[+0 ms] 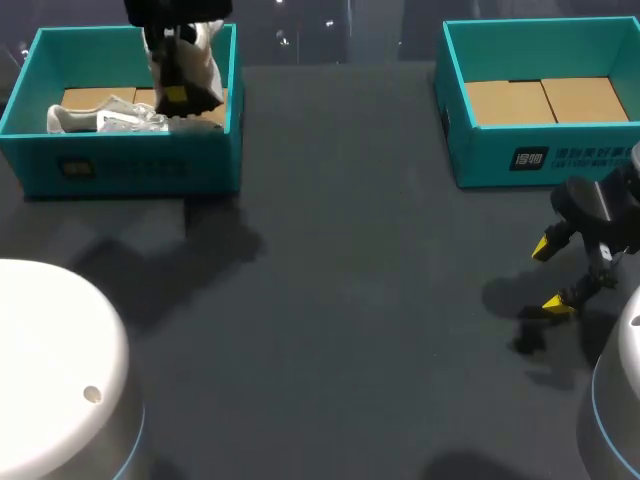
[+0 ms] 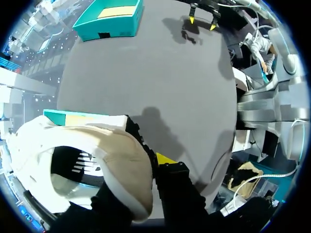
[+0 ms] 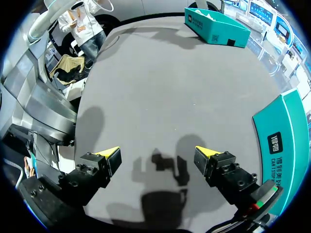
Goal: Take the shoe out of the shoebox, open the shoe tongue, remove and reinsert the insole, then place the shoe into the shoebox
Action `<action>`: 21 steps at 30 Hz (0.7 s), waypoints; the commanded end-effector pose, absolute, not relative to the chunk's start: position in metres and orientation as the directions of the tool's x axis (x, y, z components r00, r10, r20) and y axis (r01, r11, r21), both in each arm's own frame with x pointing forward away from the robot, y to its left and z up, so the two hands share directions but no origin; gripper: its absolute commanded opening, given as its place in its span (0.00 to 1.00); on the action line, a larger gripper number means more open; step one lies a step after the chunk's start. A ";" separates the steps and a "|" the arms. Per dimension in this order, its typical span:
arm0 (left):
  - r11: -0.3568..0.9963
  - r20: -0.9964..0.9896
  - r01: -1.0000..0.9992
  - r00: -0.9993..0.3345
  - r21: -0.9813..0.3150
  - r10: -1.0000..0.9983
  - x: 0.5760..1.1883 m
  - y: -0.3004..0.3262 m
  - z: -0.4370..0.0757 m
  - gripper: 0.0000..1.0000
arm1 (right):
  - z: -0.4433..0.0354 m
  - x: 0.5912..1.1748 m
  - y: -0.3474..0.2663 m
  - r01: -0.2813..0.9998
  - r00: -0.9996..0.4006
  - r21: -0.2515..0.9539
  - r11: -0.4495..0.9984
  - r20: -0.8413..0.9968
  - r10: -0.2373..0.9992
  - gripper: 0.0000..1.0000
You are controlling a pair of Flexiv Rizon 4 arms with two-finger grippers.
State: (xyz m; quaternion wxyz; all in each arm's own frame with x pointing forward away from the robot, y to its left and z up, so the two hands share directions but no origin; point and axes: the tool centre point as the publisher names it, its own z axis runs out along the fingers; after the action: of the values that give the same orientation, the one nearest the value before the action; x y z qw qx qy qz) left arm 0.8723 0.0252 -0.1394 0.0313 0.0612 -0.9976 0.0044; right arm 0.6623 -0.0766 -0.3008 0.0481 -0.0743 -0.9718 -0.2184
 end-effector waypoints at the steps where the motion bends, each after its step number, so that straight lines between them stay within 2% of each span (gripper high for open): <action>1: 0.988 0.083 -0.155 -0.984 0.010 -0.156 0.903 0.053 -0.134 0.00 | -0.301 0.661 -0.076 0.166 -0.984 0.415 0.894 0.124 0.125 1.00; 21: 0.998 0.124 -0.061 -0.990 0.011 -0.062 1.054 0.220 -0.157 0.00 | -0.301 0.661 -0.076 0.166 -0.984 0.415 0.894 0.124 0.125 1.00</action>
State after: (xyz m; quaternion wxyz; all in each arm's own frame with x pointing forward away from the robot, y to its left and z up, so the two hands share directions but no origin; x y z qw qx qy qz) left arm 1.0197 0.2006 -0.1524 0.0251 0.0318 -0.9990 -0.0167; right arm 0.6624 -0.0766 -0.3008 0.0480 -0.0743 -0.9718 -0.2184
